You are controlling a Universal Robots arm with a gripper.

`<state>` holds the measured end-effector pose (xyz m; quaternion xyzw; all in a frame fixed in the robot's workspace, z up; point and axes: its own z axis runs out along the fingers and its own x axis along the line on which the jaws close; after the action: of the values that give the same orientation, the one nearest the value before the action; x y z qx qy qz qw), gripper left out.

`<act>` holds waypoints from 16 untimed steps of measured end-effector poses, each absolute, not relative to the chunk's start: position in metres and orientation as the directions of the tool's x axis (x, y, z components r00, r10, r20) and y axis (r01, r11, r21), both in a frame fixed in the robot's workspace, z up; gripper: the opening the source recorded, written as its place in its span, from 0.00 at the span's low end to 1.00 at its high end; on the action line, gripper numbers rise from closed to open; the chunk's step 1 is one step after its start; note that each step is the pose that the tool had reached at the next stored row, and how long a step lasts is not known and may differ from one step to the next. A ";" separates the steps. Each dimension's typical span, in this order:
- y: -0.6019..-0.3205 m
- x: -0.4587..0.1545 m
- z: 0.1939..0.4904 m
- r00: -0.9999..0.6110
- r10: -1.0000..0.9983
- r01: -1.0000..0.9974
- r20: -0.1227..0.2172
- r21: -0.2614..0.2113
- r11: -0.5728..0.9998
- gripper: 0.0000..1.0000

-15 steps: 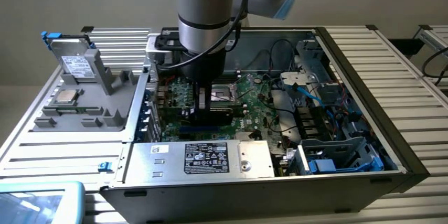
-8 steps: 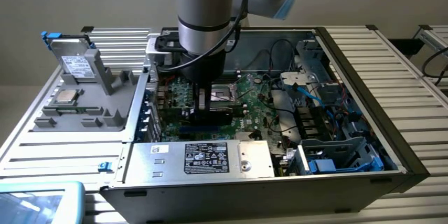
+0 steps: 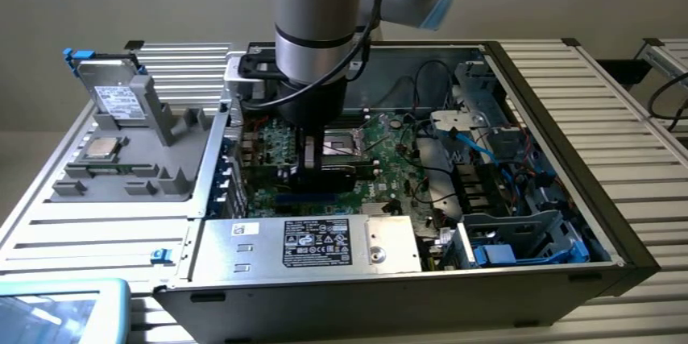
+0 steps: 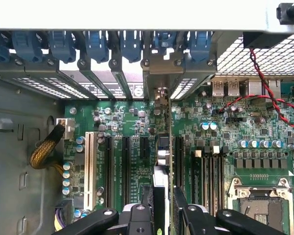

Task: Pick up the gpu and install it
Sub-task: 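Insert the gpu into the slot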

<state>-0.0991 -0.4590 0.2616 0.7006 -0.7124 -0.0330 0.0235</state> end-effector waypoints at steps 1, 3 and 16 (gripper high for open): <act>-0.459 -0.099 0.262 -0.017 -1.000 -0.997 -0.013 0.080 0.016 0.27; -0.459 -0.099 0.262 -0.017 -1.000 -0.997 -0.013 0.080 0.016 0.27; -0.460 -0.099 0.261 -0.017 -1.000 -0.994 -0.018 0.104 0.016 0.27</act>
<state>-0.0990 -0.4598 0.2606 0.7003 -0.7119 -0.0434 0.0299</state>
